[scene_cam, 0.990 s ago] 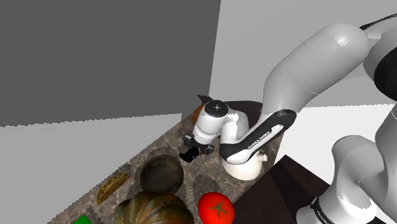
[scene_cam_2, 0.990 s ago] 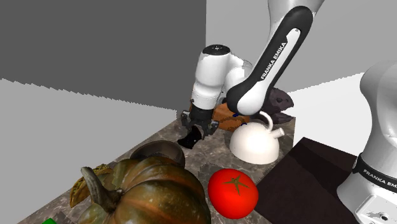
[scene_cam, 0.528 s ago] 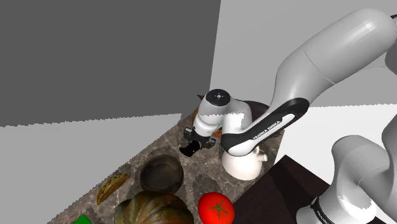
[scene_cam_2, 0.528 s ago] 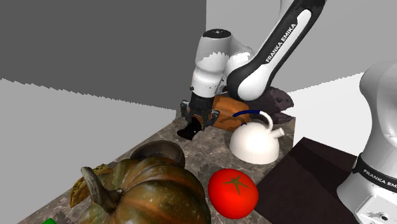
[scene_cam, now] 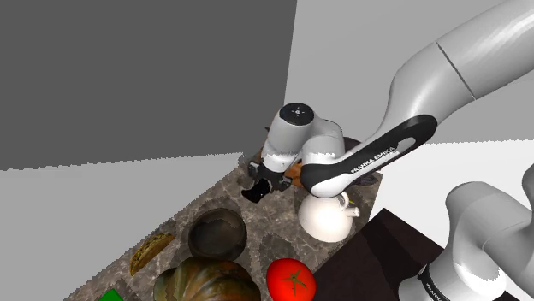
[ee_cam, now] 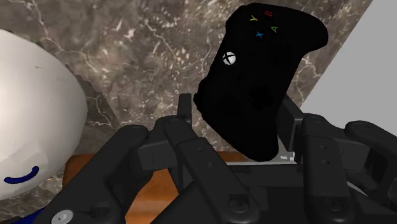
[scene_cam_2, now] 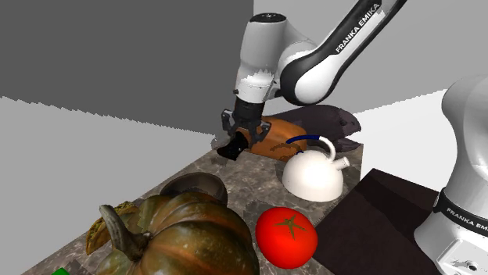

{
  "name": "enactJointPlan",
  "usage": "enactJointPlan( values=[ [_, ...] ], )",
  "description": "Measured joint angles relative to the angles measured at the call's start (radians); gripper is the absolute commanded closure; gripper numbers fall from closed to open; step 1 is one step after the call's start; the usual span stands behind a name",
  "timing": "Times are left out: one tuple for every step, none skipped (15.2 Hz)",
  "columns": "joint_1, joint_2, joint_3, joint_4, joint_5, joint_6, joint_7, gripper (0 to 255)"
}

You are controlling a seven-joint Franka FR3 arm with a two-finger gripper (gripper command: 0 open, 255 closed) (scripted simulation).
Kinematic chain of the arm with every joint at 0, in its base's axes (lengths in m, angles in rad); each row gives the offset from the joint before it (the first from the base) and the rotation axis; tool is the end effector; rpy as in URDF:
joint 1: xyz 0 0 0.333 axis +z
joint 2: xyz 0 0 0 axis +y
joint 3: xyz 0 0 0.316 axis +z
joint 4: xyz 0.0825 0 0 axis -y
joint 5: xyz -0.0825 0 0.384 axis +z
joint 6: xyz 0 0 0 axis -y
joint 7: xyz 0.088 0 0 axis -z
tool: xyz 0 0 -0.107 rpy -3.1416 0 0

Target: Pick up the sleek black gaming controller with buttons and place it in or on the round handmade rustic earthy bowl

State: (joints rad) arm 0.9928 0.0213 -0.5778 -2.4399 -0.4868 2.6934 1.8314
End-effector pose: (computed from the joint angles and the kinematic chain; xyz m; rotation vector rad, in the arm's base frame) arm 0.4535 0.2165 0.3159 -2.6424 1.4413 -0.5211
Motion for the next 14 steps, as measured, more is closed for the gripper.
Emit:
enactJointPlan(
  values=[
    [0.002,-0.015,0.002,0.003,-0.003,-0.018,0.001,255],
    [0.003,-0.024,0.002,0.006,-0.003,-0.03,-0.002,255],
    [0.009,-0.025,0.008,0.016,0.001,-0.043,0.003,255],
    [0.018,-0.015,0.018,0.028,0.007,-0.05,0.016,255],
    [0.03,0.001,0.029,0.051,0.022,-0.062,0.025,255],
    [0.041,0.014,0.041,0.065,0.029,-0.07,0.041,255],
    [0.052,0.03,0.052,0.087,0.042,-0.083,0.051,255],
    [0.066,0.053,0.066,0.109,0.055,-0.089,0.068,255],
    [0.077,0.068,0.078,0.137,0.07,-0.108,0.077,255],
    [0.087,0.079,0.088,0.157,0.078,-0.121,0.087,255],
    [0.093,0.102,0.098,0.187,0.096,-0.133,0.09,255],
    [0.105,0.126,0.111,0.215,0.109,-0.144,0.103,255],
    [0.112,0.145,0.121,0.246,0.123,-0.16,0.107,255],
    [0.121,0.162,0.131,0.276,0.135,-0.178,0.115,255]
  ],
)
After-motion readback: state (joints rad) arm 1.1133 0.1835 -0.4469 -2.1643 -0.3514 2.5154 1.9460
